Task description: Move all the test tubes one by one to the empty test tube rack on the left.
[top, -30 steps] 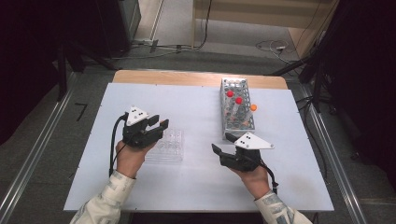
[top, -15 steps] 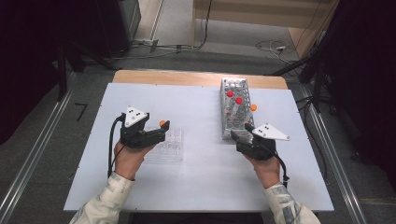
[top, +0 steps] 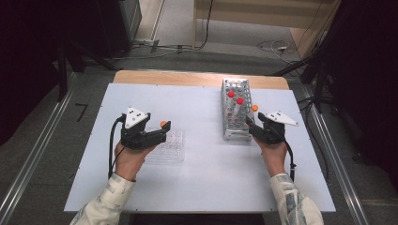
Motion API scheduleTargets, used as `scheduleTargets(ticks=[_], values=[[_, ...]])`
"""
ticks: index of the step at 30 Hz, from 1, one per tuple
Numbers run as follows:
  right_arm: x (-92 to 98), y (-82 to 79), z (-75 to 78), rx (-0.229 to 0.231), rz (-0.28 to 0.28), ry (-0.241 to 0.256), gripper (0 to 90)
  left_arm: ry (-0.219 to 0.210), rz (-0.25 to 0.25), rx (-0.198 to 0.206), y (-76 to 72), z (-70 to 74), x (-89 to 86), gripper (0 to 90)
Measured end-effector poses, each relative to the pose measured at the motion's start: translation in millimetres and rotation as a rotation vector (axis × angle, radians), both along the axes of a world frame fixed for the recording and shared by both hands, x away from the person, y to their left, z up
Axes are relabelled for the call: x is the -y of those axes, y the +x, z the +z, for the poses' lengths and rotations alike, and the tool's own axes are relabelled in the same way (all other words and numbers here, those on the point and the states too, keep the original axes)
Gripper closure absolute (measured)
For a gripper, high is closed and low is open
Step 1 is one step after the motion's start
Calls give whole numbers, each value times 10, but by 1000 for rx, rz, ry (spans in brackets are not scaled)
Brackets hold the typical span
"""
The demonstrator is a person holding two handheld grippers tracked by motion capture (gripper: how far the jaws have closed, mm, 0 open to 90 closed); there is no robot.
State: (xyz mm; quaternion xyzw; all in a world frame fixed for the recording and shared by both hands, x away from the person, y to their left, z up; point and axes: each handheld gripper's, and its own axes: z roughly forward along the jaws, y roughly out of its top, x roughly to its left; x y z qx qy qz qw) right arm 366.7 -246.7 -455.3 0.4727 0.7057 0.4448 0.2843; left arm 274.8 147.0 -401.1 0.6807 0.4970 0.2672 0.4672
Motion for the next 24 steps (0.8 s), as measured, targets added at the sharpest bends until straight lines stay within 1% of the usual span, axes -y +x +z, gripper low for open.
scheduleTargets(ticks=[3,8,12,15,17,20,24], values=[[-2,84,-16,8,-9,15,462,4,2,0,3,-5,7,240],[-46,179,-34,9,-17,5,541,8,3,-1,2,-7,7,241],[-52,216,-73,0,-26,-3,614,7,2,1,-8,-6,7,247],[-51,217,-77,7,-27,-4,681,9,1,0,-5,-9,4,247],[-52,209,-65,15,-29,-4,709,7,2,-1,-3,-9,3,247],[-47,191,-25,34,-30,2,711,4,4,2,-6,-5,4,247],[-28,149,108,62,-30,16,711,3,4,2,-9,-2,0,247]])
